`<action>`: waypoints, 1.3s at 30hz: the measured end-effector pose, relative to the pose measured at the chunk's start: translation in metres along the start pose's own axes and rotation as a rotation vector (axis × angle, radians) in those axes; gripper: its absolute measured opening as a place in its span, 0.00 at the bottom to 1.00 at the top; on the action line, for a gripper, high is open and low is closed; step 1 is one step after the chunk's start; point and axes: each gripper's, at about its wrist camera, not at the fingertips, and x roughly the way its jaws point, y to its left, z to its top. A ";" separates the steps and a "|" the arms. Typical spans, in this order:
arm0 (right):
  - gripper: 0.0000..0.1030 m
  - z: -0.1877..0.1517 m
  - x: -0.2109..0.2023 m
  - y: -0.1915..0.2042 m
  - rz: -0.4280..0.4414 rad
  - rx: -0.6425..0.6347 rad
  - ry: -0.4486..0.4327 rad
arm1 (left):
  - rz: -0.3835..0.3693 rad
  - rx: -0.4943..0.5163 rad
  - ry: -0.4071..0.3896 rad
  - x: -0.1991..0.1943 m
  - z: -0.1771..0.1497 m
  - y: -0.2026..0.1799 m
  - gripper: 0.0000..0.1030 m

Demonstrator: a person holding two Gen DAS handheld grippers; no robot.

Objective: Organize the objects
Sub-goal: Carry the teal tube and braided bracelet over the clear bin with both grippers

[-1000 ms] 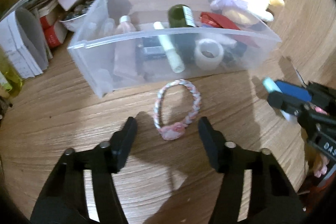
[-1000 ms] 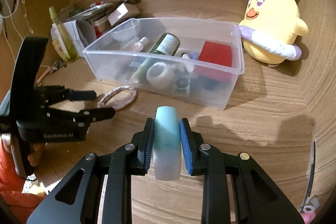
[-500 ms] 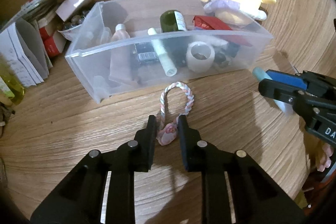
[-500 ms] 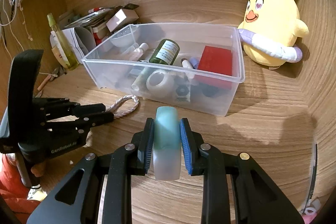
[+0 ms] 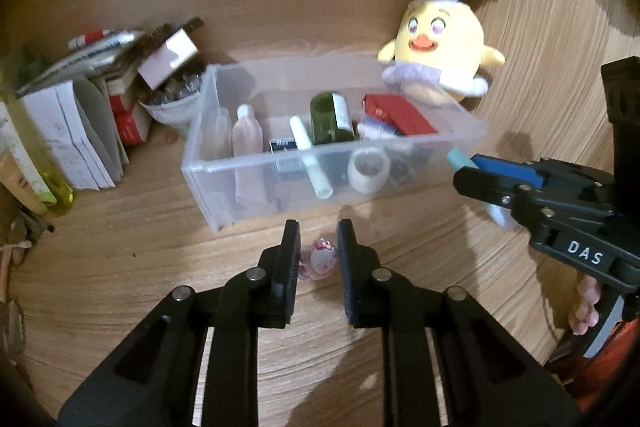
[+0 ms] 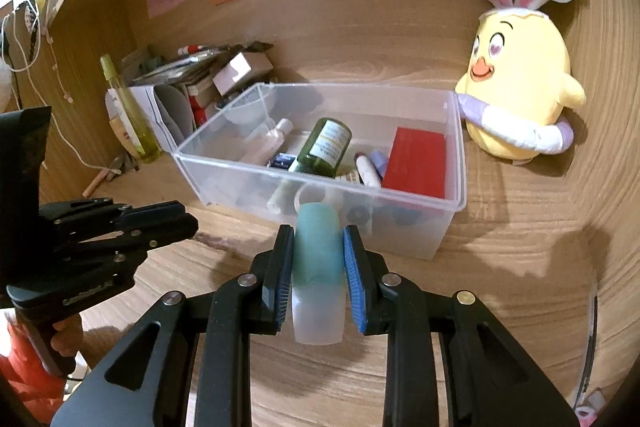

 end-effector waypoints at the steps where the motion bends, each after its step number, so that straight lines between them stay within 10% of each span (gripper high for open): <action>1: 0.22 0.002 -0.001 0.000 0.001 -0.001 -0.005 | -0.003 0.002 -0.006 -0.003 0.001 0.000 0.08; 13: 0.22 0.016 -0.006 0.001 0.001 0.005 -0.046 | -0.043 -0.029 -0.044 -0.021 0.010 0.011 0.07; 25: 0.22 0.041 -0.014 -0.012 -0.044 0.005 -0.111 | 0.003 -0.050 0.135 0.003 -0.037 0.036 0.57; 39: 0.22 0.071 0.004 -0.024 -0.091 0.001 -0.111 | -0.012 0.013 0.178 0.037 -0.046 0.016 0.57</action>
